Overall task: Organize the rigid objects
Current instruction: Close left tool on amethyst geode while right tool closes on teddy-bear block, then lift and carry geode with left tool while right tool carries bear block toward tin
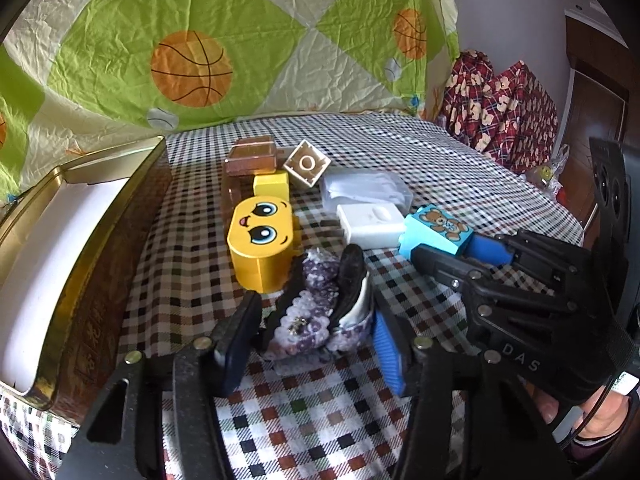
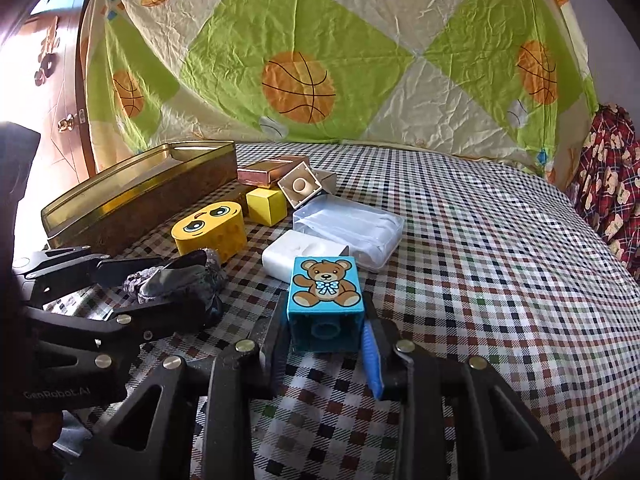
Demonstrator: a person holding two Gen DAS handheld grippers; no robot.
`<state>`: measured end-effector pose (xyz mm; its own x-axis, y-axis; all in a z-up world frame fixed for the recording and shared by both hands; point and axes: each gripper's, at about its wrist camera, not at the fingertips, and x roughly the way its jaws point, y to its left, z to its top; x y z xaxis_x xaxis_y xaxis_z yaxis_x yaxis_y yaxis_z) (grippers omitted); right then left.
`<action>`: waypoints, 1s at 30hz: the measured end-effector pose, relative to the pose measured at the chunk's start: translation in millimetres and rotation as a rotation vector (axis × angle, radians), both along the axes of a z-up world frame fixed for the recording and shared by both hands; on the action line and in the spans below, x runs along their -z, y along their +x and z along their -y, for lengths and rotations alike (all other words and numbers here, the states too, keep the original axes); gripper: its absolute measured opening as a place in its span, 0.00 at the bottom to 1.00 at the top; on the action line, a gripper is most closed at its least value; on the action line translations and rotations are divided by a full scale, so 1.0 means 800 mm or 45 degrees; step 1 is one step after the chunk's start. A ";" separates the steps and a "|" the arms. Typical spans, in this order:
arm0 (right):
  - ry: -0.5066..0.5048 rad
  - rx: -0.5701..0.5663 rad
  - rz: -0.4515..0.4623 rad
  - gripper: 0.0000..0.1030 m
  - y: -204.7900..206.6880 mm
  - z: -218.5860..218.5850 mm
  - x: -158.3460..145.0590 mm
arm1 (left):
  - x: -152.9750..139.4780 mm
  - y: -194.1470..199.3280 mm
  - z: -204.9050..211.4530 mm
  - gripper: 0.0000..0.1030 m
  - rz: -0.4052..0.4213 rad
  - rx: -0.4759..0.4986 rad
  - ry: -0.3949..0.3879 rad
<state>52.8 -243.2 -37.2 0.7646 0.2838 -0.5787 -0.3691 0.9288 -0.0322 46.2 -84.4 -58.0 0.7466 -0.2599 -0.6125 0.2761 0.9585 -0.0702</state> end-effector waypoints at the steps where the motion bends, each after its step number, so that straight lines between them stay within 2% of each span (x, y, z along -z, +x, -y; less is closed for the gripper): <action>1: -0.011 0.003 0.014 0.32 -0.001 -0.001 -0.001 | 0.000 -0.002 -0.001 0.51 0.011 -0.002 0.002; 7: -0.035 -0.010 0.127 0.32 -0.014 -0.011 -0.015 | -0.005 -0.008 -0.007 0.47 0.061 -0.028 0.044; 12: -0.011 -0.035 0.186 0.32 -0.016 -0.017 -0.026 | -0.007 -0.009 -0.017 0.46 0.072 -0.036 0.028; 18: 0.007 -0.063 0.173 0.33 -0.006 -0.029 -0.031 | -0.005 0.005 -0.021 0.49 -0.017 -0.060 -0.018; 21: 0.017 -0.067 0.165 0.33 -0.002 -0.029 -0.034 | -0.004 0.010 -0.018 0.51 -0.053 -0.071 -0.004; 24: 0.017 -0.060 0.153 0.33 0.001 -0.030 -0.035 | 0.000 0.009 -0.017 0.41 -0.057 -0.054 -0.026; 25: 0.020 -0.057 0.162 0.33 -0.001 -0.029 -0.035 | 0.000 0.008 -0.019 0.40 -0.053 -0.051 -0.034; 30: 0.056 -0.068 0.307 0.33 -0.016 -0.026 -0.045 | -0.001 -0.001 -0.020 0.40 0.011 -0.048 -0.032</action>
<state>40.1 -222.2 -1.4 0.8622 0.3485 -0.3677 -0.4042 0.9107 -0.0848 45.0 -68.3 -56.8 0.7615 -0.2464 -0.5996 0.2404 0.9663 -0.0918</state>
